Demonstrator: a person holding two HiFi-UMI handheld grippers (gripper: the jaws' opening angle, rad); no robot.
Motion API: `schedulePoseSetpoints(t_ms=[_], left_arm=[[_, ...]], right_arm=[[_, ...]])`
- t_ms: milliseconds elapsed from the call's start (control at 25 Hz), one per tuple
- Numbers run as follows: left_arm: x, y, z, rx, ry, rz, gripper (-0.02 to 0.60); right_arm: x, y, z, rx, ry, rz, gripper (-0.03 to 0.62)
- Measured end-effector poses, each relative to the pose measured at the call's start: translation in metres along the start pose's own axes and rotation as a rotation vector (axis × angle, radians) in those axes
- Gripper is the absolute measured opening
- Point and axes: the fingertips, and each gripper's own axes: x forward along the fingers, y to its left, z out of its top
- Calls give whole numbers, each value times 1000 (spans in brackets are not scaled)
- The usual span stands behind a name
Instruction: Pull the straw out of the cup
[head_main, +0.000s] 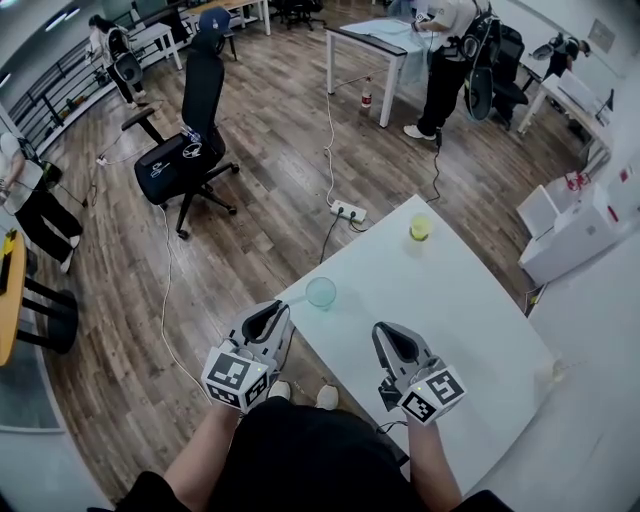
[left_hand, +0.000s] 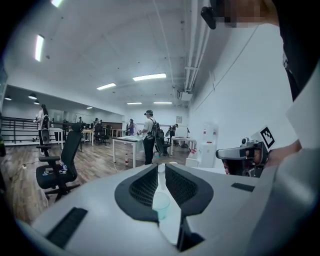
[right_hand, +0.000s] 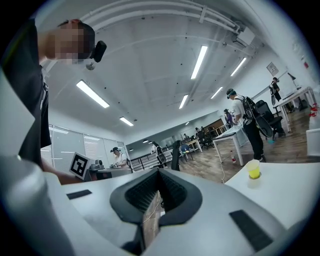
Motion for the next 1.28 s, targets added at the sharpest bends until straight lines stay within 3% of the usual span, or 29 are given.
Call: schedulePoseSetpoints(t_ms=[760,1280], left_arm=[[-29,46,19,-15,-66,-98,55],[-26,48,27,-8,-86,-166,55]], right_arm=[[22,50,21,-85,-42,-121,21],[27,62,32,-105,-78,-187,21]])
